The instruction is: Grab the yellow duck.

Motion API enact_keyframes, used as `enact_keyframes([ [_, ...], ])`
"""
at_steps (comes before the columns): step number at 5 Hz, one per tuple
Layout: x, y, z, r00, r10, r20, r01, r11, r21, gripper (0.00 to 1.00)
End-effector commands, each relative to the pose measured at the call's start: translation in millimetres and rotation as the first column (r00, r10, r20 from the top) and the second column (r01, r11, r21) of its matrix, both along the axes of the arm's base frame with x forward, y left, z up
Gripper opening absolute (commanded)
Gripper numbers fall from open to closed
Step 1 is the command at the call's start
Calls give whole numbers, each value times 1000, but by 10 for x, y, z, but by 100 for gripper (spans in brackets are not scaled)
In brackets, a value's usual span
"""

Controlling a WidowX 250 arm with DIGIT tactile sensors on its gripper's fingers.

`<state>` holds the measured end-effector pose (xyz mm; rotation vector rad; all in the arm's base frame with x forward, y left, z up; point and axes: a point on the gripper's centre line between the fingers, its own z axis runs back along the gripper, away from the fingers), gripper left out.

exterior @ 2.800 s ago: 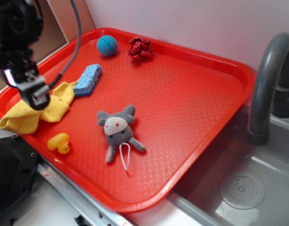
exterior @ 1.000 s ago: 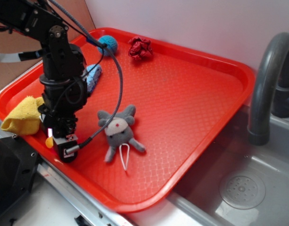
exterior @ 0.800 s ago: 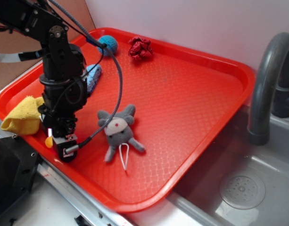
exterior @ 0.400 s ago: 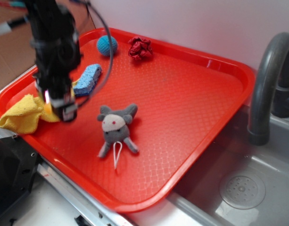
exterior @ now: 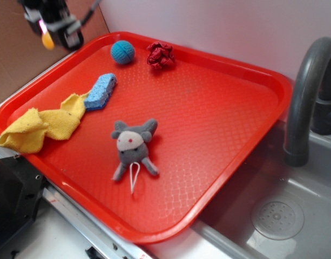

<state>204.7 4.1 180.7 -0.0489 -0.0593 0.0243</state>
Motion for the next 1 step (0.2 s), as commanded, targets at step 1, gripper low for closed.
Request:
enact_keyframes([
  [1, 21, 103, 259, 998, -62, 29, 61, 997, 45, 0],
])
